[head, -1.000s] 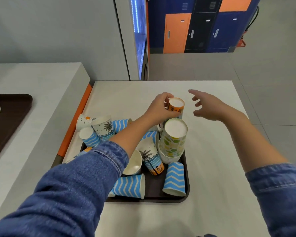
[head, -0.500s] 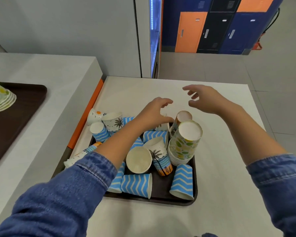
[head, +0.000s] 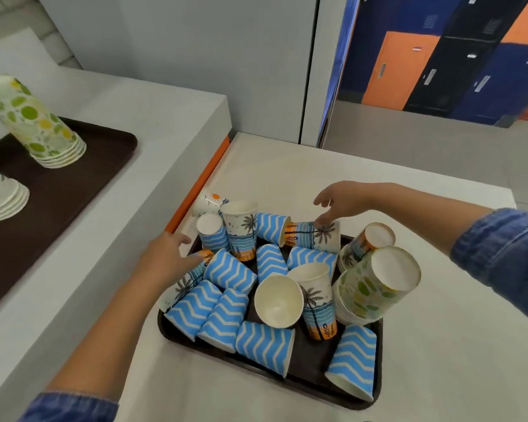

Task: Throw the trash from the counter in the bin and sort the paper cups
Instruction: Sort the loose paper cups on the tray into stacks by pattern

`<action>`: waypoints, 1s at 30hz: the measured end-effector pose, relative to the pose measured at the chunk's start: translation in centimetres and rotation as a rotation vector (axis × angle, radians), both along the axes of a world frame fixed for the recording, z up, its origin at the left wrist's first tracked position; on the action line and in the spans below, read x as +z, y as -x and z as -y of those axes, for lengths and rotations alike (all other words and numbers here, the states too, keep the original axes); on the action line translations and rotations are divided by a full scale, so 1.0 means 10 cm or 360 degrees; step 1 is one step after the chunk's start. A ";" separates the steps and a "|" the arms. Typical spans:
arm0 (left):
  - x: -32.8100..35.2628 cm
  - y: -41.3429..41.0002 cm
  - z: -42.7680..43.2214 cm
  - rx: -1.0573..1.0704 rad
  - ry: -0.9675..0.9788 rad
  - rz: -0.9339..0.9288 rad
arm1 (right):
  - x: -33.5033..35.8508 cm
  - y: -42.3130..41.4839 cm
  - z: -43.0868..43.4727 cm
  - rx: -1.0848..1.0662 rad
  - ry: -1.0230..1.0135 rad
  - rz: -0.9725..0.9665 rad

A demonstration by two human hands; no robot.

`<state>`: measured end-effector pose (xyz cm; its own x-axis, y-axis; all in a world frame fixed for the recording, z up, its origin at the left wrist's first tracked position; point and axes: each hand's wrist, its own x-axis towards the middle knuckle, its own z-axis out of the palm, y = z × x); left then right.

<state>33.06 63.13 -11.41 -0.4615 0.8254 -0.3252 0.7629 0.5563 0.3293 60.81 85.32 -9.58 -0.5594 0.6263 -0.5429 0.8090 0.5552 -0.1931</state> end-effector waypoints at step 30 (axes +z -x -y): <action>0.49 -0.20 -0.21 -0.0240 0.0676 -0.0617 | 0.59 -0.47 0.17 -0.0233 -0.0012 -0.0908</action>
